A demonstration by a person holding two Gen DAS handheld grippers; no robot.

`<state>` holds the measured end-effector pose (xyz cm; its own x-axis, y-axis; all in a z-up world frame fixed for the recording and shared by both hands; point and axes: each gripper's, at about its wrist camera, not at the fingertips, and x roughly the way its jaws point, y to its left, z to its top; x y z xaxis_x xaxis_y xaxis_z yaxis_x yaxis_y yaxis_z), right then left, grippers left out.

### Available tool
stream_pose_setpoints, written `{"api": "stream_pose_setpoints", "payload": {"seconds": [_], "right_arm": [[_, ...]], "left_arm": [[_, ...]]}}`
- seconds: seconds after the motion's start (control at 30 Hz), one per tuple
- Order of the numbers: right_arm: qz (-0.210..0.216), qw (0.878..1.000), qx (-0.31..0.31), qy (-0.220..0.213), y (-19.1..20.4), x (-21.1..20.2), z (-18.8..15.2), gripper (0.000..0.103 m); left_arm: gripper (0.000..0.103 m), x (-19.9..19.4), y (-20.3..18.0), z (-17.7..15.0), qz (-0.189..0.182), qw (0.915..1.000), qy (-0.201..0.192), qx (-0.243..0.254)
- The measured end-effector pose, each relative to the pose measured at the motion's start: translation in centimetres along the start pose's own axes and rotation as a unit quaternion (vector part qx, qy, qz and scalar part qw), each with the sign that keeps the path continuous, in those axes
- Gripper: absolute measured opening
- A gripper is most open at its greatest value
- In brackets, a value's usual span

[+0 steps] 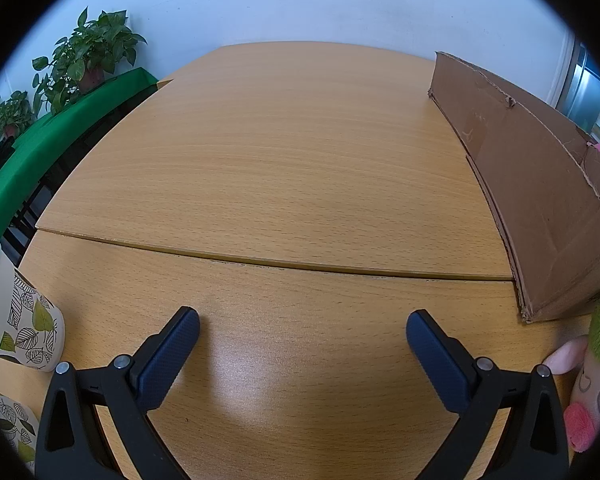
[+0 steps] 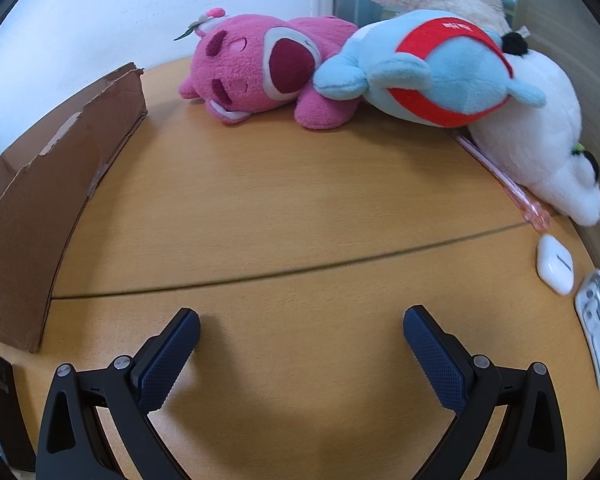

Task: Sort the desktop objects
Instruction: 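Move both grippers over the pink pig plush in the teal shirt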

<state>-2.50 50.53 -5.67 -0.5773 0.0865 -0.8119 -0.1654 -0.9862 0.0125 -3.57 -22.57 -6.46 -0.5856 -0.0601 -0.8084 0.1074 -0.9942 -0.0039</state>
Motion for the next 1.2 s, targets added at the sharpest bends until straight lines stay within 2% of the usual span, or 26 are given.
{"api": "stream_pose_setpoints", "payload": {"seconds": [0.23, 0.37, 0.4, 0.5, 0.6, 0.67, 0.73, 0.8, 0.87, 1.0, 1.2], "right_arm": [[-0.001, 1.000, -0.003, 0.021, 1.1, -3.7, -3.7, 0.103], [-0.015, 0.997, -0.067, -0.032, 4.1, -7.9, -6.3, 0.103], [-0.011, 0.995, -0.086, -0.053, 5.1, -9.7, -6.7, 0.103], [0.027, 0.985, -0.122, -0.122, 8.3, -15.7, -7.3, 0.103], [0.069, 0.969, -0.140, -0.190, 11.8, -20.8, -7.2, 0.103], [0.096, 0.961, -0.146, -0.214, 14.1, -22.6, -7.0, 0.103], [0.133, 0.955, -0.151, -0.217, 16.5, -23.6, -7.2, 0.103], [0.173, 0.950, -0.165, -0.201, 19.4, -23.8, -7.5, 0.103], [0.170, 0.949, -0.185, -0.192, 22.5, -23.9, -8.4, 0.103], [0.156, 0.944, -0.221, -0.191, 26.5, -24.4, -10.5, 0.103], [0.168, 0.944, -0.213, -0.185, 28.1, -26.1, -12.6, 0.103]], "left_arm": [[0.103, 0.0, 0.0, 0.0, 0.001, 1.0000, 0.000, -0.001], [0.103, -0.7, -0.9, -0.4, -0.001, 0.9997, 0.025, 0.002], [0.102, -1.3, -1.5, -0.7, 0.000, 0.9998, 0.019, 0.009], [0.101, -6.3, -4.2, -1.6, -0.012, 0.9978, -0.056, 0.034], [0.102, -12.1, -6.4, -1.9, -0.068, 0.9909, -0.114, 0.020], [0.102, -15.5, -7.7, -2.2, -0.118, 0.9830, -0.140, 0.013], [0.102, -17.9, -8.7, -2.7, -0.150, 0.9762, -0.156, -0.001], [0.102, -19.6, -10.1, -3.3, -0.179, 0.9713, -0.156, -0.001], [0.102, -21.0, -11.8, -4.3, -0.194, 0.9672, -0.164, 0.009], [0.102, -23.0, -15.2, -6.4, -0.188, 0.9627, -0.189, 0.045], [0.102, -23.3, -17.8, -7.6, -0.219, 0.9579, -0.176, 0.059]]}}
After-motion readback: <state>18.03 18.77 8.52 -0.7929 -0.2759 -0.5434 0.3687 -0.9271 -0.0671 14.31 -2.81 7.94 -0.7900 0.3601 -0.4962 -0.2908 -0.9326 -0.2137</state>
